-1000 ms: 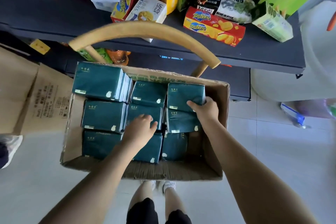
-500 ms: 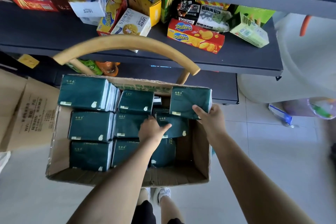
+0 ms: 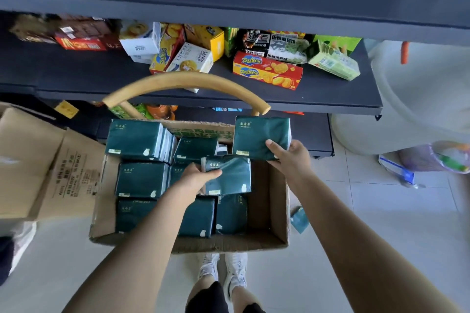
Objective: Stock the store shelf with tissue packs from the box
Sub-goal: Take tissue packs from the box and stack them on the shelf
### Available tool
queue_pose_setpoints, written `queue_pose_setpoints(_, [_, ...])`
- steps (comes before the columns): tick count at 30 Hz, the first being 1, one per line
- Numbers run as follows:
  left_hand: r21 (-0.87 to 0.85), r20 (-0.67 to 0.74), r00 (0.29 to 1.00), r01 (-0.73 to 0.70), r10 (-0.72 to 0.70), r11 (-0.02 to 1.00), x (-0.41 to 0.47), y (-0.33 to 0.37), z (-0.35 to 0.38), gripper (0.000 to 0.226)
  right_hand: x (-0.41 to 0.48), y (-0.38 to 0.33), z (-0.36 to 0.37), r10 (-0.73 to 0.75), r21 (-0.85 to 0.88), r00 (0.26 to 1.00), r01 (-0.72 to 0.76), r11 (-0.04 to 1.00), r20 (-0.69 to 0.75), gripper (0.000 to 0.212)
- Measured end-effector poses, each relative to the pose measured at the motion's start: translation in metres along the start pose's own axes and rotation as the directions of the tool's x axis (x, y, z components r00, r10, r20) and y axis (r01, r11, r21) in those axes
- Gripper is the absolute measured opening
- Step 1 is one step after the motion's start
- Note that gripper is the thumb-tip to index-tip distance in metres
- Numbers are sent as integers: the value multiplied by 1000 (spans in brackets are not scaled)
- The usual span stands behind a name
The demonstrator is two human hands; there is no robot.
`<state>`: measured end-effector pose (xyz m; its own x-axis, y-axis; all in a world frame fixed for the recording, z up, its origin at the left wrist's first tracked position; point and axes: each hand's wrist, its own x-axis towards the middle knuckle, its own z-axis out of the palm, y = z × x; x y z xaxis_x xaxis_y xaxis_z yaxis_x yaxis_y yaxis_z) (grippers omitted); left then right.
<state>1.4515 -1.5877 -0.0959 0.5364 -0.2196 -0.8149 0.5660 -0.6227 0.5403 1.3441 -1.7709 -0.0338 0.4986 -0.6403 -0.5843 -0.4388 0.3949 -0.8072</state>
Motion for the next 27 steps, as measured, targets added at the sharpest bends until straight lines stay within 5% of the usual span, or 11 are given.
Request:
queue_pose_setpoints(8, [-162,-157,943,-316,292,935,-127,84,-73,35,-68,-124,16,-234,-117,970,241,963,73,23])
queue_pose_setpoints(12, [-225,-249,878,-462,408,858,-190,125,-112,15,-118,-197,25,-381,-96,916,393,915,123,20])
queue_pose_setpoints(18, [-247,-390,733,-667,558,703,-271,182,-169,16,-173,-285,42,-559,0,817,565,825,142,28])
queue_pose_setpoints(23, [-159,-445,638,-747,628,646,-299,218,-226,51,-200,-340,66,-645,59,753,644,763,127,27])
queue_pose_setpoints(27, [-112,-461,568,-799,682,591,-314,253,-268,29,-204,-377,92,-685,41,722,685,728,94,25])
